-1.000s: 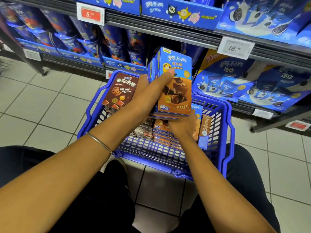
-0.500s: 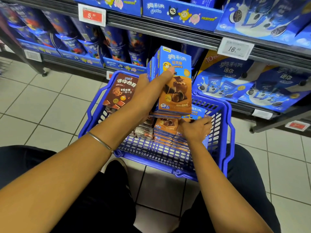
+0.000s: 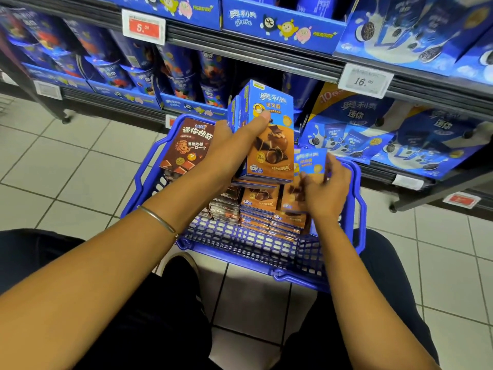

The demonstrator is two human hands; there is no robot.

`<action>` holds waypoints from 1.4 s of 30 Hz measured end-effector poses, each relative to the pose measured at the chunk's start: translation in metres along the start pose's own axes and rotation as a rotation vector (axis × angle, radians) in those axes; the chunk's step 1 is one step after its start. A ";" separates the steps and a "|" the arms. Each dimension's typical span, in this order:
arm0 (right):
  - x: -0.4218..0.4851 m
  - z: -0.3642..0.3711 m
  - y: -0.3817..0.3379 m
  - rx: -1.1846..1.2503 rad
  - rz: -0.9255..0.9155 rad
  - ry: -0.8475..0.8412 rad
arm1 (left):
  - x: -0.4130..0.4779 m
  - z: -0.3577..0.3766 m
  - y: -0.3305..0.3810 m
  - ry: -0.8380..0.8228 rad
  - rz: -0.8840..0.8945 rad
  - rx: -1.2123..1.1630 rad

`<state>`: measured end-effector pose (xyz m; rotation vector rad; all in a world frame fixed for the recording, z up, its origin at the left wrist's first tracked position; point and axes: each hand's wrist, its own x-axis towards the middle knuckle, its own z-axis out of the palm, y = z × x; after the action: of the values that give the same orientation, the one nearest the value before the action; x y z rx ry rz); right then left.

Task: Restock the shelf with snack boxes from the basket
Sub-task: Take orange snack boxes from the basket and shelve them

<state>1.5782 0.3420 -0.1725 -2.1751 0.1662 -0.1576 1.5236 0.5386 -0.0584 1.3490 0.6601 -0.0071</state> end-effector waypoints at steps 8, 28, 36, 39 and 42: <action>0.017 -0.062 -0.083 0.841 0.138 -0.260 | 0.005 0.005 -0.004 0.028 0.028 0.026; -0.014 -0.037 -0.122 0.751 0.114 -0.489 | -0.011 0.016 0.022 -0.170 -0.101 0.201; -0.009 -0.043 -0.081 0.983 0.626 -0.304 | -0.003 0.012 0.019 -0.217 -0.045 -0.077; -0.019 -0.032 -0.041 0.928 0.966 -0.100 | -0.001 0.017 0.020 -0.207 -0.041 -0.116; -0.036 -0.020 -0.017 0.935 1.168 -0.107 | -0.004 0.025 0.029 -0.263 -0.011 0.018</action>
<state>1.5405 0.3417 -0.1490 -0.9151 1.0246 0.4622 1.5418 0.5216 -0.0287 1.3334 0.4462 -0.1966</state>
